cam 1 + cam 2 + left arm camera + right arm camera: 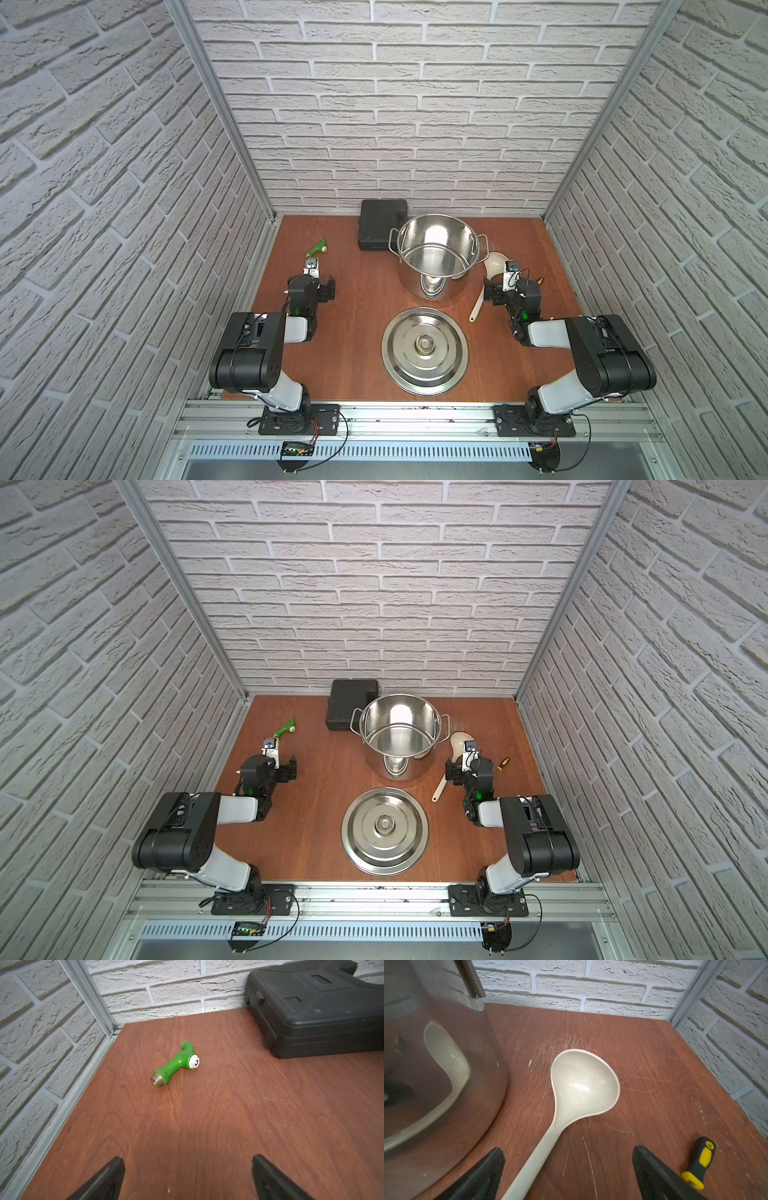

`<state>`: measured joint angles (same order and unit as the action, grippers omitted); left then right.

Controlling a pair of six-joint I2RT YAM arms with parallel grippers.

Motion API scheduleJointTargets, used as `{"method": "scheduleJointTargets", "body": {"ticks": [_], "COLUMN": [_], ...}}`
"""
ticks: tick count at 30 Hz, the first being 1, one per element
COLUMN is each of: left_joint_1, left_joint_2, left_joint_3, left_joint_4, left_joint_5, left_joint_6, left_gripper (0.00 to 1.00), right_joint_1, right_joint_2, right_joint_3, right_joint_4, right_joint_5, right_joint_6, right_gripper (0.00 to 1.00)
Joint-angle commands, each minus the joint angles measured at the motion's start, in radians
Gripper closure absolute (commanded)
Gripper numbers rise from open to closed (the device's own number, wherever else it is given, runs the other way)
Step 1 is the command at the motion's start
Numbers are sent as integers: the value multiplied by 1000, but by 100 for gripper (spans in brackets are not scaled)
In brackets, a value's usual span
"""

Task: Stir the soup with a spoon
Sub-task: Reset both arms

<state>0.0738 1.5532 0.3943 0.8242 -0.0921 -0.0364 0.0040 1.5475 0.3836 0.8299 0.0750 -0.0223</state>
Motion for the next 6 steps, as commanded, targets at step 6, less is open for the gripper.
{"method": "scheduleJointTargets", "body": {"ticks": [6], "left_joint_1": [-2], "left_joint_2": [2], "left_joint_3": [-6], "left_joint_4": [54], "left_joint_5": [12], "left_joint_6": [13], "left_gripper": [2], "right_joint_1": [-4], "right_joint_2": [-20], "right_joint_3": [12], "right_joint_4": [30], "right_joint_5": [-1], "right_joint_6": [7], "right_gripper": [1]}}
